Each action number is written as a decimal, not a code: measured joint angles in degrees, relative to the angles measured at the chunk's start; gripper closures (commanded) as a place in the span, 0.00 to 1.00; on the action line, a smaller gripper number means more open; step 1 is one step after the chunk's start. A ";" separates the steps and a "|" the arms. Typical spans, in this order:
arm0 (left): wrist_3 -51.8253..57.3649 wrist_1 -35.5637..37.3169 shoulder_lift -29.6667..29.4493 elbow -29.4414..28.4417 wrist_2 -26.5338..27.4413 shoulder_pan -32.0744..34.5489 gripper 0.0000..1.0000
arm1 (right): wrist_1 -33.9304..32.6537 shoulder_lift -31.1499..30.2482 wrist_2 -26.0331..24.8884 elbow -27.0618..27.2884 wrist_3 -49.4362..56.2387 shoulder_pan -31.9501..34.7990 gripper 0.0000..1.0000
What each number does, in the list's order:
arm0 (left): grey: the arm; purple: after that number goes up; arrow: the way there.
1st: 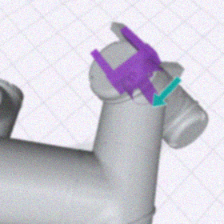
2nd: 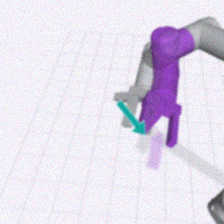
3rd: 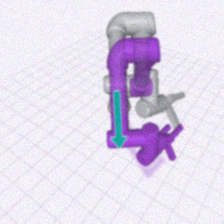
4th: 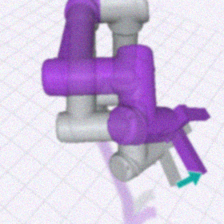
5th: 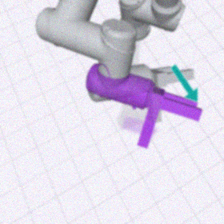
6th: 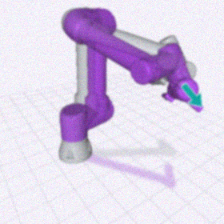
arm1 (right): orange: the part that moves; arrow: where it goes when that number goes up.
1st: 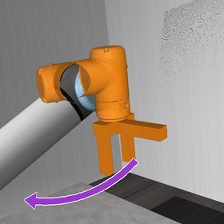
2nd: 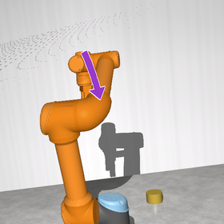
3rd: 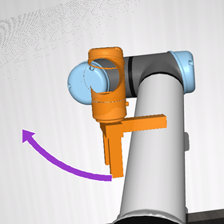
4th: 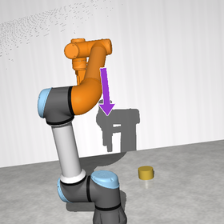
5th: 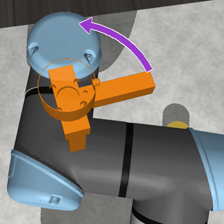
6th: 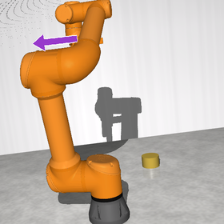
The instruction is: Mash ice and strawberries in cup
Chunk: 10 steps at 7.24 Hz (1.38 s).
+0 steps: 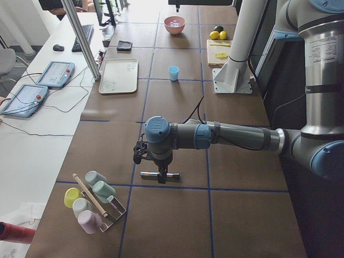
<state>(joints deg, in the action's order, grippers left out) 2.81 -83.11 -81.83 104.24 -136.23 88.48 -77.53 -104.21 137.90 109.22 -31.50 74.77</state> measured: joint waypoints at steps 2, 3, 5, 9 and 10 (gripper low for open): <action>0.00 0.02 0.00 0.00 0.00 -0.05 0.00 | 3.41 -0.21 -0.51 -1.27 -8.13 -3.17 0.03; 0.02 -0.01 0.00 0.00 0.00 -0.06 0.00 | 3.96 -0.15 -1.59 -1.93 -9.99 -4.13 0.03; 0.02 -0.03 0.00 0.00 0.00 -0.05 0.00 | 5.15 0.16 -4.85 -2.36 -14.51 -7.03 0.04; 0.00 -0.04 0.00 0.06 0.00 -0.06 0.00 | 5.63 1.98 -7.27 -3.78 -19.99 -10.96 0.08; 0.00 -0.04 -0.01 0.10 0.00 -0.06 0.00 | 5.64 2.83 -7.42 -4.63 -20.75 -11.18 0.09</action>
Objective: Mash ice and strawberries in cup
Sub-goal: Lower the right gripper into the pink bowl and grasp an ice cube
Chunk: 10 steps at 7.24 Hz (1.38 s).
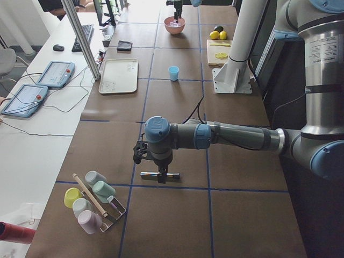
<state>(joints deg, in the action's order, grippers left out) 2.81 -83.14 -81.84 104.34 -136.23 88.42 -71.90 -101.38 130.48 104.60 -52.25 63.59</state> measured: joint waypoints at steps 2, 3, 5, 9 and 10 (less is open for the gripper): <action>0.00 0.00 -0.04 0.11 0.00 0.00 0.00 | 1.26 0.58 -0.12 -1.25 -1.98 -0.20 0.10; 0.00 0.00 -0.02 0.18 0.00 0.00 0.00 | 2.87 0.62 -0.12 -2.12 -3.69 -0.38 0.10; 0.00 0.00 -0.02 0.29 0.00 0.05 0.00 | 6.90 0.65 0.03 -4.08 -6.89 -0.68 0.12; 0.00 0.00 0.01 0.68 0.00 0.08 0.00 | 9.36 0.41 0.12 -4.06 -10.72 -0.95 0.79; 0.00 0.00 0.01 0.73 0.00 0.08 0.00 | 9.41 0.41 0.04 -4.06 -11.27 -0.98 0.96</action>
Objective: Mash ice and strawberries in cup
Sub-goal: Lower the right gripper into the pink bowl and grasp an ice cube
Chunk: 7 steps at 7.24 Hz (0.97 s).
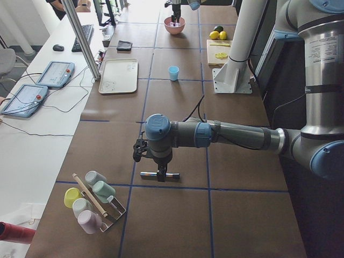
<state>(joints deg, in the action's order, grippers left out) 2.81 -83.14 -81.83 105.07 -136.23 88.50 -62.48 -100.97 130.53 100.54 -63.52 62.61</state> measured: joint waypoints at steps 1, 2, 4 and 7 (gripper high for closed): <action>0.00 0.00 0.00 0.01 0.02 0.00 0.00 | 0.05 0.03 0.03 0.09 -0.83 -0.02 1.00; 0.00 0.00 0.00 0.01 0.06 0.00 0.00 | 0.07 0.06 0.13 0.22 -1.37 -0.03 1.00; 0.00 0.00 0.00 0.04 0.03 0.00 0.00 | -0.15 -0.10 0.75 2.45 -1.63 0.12 1.00; 0.00 0.00 0.00 0.04 0.02 0.00 0.00 | -6.97 1.83 4.84 13.01 -1.71 1.83 1.00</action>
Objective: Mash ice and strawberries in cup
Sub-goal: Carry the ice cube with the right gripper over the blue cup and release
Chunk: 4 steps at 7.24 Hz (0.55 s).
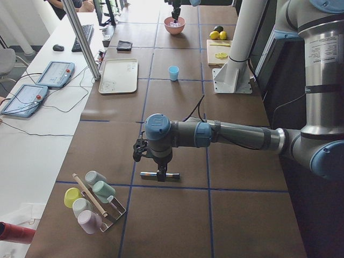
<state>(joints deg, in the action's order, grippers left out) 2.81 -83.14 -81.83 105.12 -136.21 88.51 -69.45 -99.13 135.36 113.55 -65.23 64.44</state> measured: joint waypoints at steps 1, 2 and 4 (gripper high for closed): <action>0.00 0.00 0.00 0.00 -0.01 0.00 0.00 | -1.59 2.43 0.41 1.56 -0.24 -0.10 1.00; 0.00 0.00 0.00 0.00 -0.02 0.00 0.00 | -2.22 5.33 0.59 2.20 -1.48 -1.08 1.00; 0.00 0.00 0.00 0.00 -0.02 -0.05 0.00 | -2.50 13.22 0.14 2.59 -9.74 -6.03 1.00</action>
<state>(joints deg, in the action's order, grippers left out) 2.81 -83.14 -81.83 105.12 -136.23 88.46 -71.95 -85.92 135.51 116.14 -74.97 58.41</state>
